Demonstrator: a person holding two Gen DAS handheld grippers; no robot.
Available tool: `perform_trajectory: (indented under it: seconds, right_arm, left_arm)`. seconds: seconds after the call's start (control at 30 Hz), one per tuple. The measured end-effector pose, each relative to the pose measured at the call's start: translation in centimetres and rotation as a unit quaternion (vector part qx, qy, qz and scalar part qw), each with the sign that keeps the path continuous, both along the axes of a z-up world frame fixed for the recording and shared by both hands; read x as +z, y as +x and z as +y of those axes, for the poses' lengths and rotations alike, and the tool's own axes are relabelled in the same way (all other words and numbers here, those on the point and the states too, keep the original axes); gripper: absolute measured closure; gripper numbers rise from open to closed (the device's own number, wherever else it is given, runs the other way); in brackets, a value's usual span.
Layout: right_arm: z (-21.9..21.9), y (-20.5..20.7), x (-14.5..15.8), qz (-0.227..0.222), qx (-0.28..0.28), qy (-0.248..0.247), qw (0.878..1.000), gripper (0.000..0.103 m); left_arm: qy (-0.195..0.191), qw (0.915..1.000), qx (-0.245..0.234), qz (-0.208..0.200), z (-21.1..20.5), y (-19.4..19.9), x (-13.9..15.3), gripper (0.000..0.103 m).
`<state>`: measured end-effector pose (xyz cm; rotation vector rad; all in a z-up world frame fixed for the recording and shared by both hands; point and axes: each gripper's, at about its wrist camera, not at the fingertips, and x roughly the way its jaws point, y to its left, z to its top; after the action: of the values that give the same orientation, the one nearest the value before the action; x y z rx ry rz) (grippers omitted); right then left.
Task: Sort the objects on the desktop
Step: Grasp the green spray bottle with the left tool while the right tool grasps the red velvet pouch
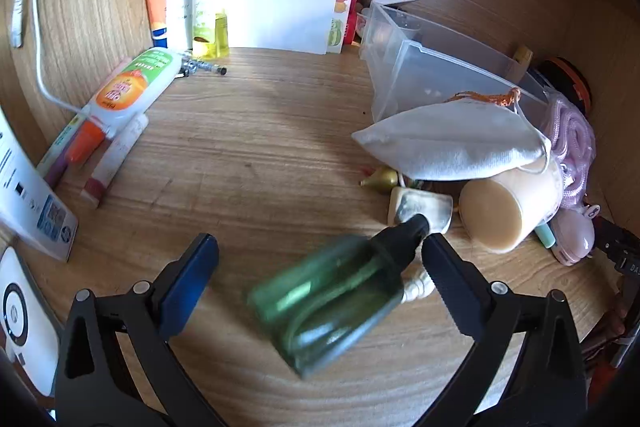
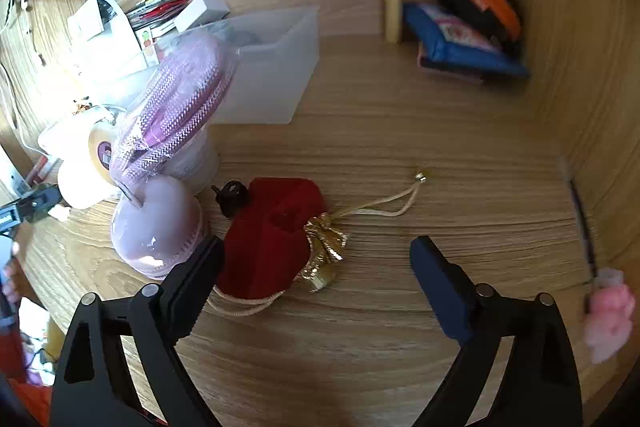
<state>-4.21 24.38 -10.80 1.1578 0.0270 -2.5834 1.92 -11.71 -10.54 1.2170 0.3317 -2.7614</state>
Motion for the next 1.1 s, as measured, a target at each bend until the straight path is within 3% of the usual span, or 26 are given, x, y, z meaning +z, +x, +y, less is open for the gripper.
perform_trajectory:
  seconds: [0.1,0.17,0.4,0.6,0.83,1.1]
  right_arm:
    - [-0.5,-0.2,0.0,0.005,0.004,0.007,1.0,0.026]
    - [-1.1,-0.1,0.0,0.01,0.012,0.021,1.0,0.036]
    - [-2.2,0.2,-0.2,0.027,0.024,0.036,0.999,0.07]
    - [-1.3,-0.1,-0.1,0.022,0.014,0.008,1.0,0.073]
    - [-0.3,0.2,1.4,0.047,0.0,-0.011,0.999,0.073]
    - [0.3,0.1,3.8,0.08,-0.006,-0.005,0.997,0.073]
  left_arm:
    - [-0.003,1.0,0.002,0.005,0.1,-0.3,-0.1,0.001]
    - [-0.015,0.9998,0.005,0.008,0.3,-0.2,-0.1,0.017]
    - [-0.049,0.9984,0.021,0.019,0.4,0.3,-0.2,0.039]
    - [-0.066,0.9967,0.036,0.03,0.0,0.5,-0.3,0.062]
    - [-0.058,0.9967,0.045,0.034,-0.8,0.4,-0.1,0.062]
    - [-0.066,0.9937,0.043,0.08,-0.9,0.9,3.2,0.062]
